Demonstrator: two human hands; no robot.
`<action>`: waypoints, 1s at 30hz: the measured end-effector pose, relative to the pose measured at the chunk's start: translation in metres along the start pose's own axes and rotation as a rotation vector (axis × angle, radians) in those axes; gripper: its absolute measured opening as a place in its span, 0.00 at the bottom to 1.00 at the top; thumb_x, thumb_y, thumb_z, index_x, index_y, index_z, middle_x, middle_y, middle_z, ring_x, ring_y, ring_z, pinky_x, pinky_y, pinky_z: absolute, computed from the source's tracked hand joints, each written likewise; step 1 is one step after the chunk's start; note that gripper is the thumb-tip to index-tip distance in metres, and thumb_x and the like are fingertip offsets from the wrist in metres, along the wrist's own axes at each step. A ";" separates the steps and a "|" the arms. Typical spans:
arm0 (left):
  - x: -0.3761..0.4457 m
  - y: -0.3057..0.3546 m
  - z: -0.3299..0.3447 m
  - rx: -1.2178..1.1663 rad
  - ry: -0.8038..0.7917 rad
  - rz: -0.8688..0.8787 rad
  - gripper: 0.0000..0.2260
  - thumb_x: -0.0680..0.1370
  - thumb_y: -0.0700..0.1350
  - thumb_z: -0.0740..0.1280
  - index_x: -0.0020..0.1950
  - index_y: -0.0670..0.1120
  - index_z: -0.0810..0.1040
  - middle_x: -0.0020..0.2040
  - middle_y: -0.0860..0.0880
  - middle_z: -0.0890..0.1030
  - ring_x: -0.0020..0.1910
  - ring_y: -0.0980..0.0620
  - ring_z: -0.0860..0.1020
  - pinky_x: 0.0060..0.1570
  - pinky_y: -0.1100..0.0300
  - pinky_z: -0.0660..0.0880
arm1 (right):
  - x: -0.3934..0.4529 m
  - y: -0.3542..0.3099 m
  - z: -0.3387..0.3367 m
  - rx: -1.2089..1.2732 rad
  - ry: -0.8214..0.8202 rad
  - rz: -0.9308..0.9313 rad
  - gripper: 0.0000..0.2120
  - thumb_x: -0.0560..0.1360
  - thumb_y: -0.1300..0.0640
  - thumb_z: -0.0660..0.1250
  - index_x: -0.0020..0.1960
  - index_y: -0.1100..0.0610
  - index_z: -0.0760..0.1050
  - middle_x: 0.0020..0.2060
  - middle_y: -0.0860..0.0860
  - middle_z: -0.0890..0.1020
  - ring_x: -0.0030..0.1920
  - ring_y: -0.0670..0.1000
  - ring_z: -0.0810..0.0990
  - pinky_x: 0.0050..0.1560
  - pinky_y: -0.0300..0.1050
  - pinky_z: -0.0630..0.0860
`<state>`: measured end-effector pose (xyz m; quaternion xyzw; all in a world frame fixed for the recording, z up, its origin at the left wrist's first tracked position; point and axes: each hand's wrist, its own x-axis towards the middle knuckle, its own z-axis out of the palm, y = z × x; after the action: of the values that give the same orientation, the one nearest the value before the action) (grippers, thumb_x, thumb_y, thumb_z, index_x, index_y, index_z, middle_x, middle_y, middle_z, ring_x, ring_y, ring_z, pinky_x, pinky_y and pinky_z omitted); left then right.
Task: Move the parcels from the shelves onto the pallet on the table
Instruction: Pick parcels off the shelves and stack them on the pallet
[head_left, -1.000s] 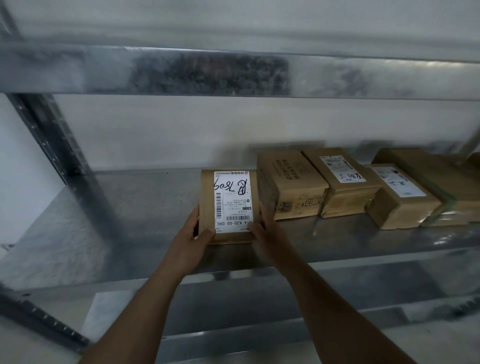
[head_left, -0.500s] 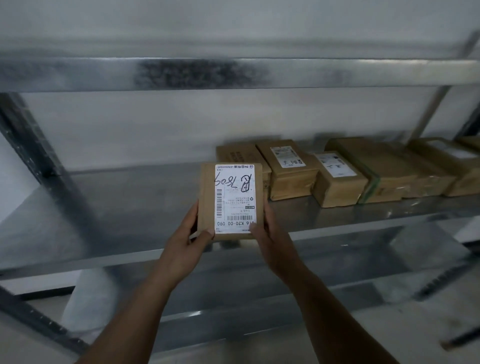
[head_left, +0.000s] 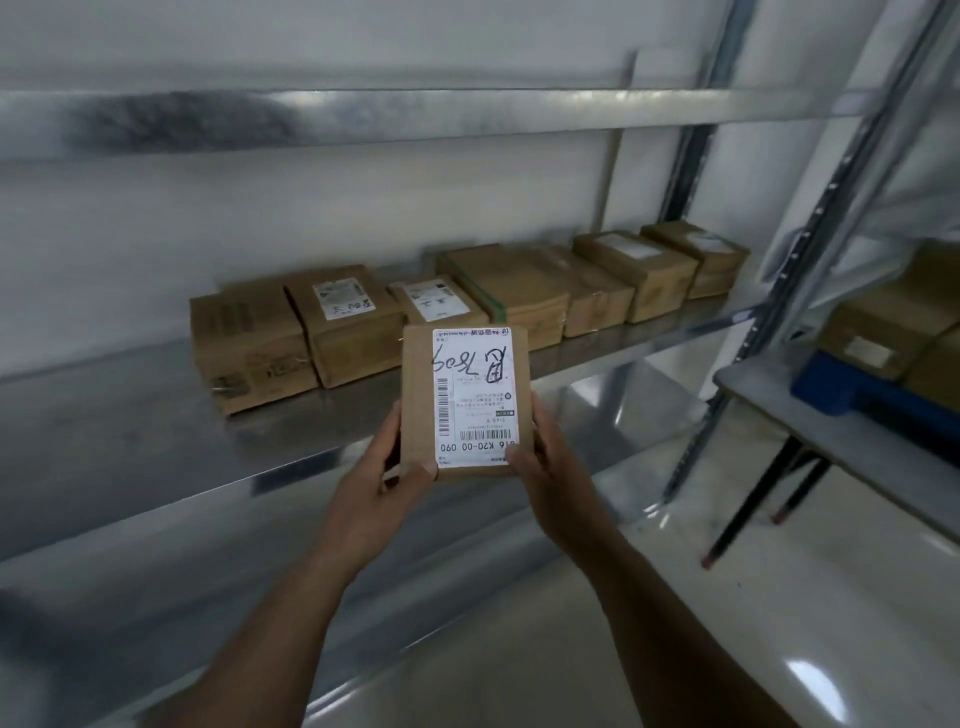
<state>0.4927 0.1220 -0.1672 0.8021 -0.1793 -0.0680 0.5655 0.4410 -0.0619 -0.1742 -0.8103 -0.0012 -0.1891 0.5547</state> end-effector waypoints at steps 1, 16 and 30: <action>0.002 0.005 0.016 -0.006 -0.025 0.010 0.31 0.78 0.48 0.65 0.74 0.65 0.51 0.64 0.65 0.68 0.62 0.61 0.69 0.57 0.60 0.67 | -0.006 0.004 -0.016 0.008 0.012 -0.012 0.17 0.79 0.60 0.59 0.66 0.49 0.66 0.58 0.45 0.79 0.58 0.45 0.79 0.55 0.49 0.79; 0.061 0.064 0.193 0.025 -0.389 0.108 0.29 0.75 0.55 0.65 0.71 0.70 0.55 0.64 0.64 0.73 0.63 0.60 0.72 0.62 0.54 0.70 | -0.044 0.072 -0.183 0.047 0.315 0.207 0.26 0.79 0.57 0.58 0.74 0.44 0.58 0.62 0.47 0.76 0.62 0.47 0.76 0.60 0.54 0.76; 0.161 0.134 0.402 -0.034 -0.669 0.237 0.29 0.76 0.45 0.67 0.74 0.58 0.59 0.61 0.58 0.75 0.47 0.76 0.74 0.40 0.79 0.71 | -0.030 0.127 -0.379 -0.038 0.589 0.356 0.28 0.79 0.60 0.60 0.71 0.35 0.58 0.60 0.42 0.77 0.59 0.45 0.77 0.60 0.56 0.76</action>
<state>0.4884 -0.3311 -0.1678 0.6995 -0.4453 -0.2636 0.4928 0.3241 -0.4456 -0.1790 -0.7185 0.3040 -0.3153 0.5404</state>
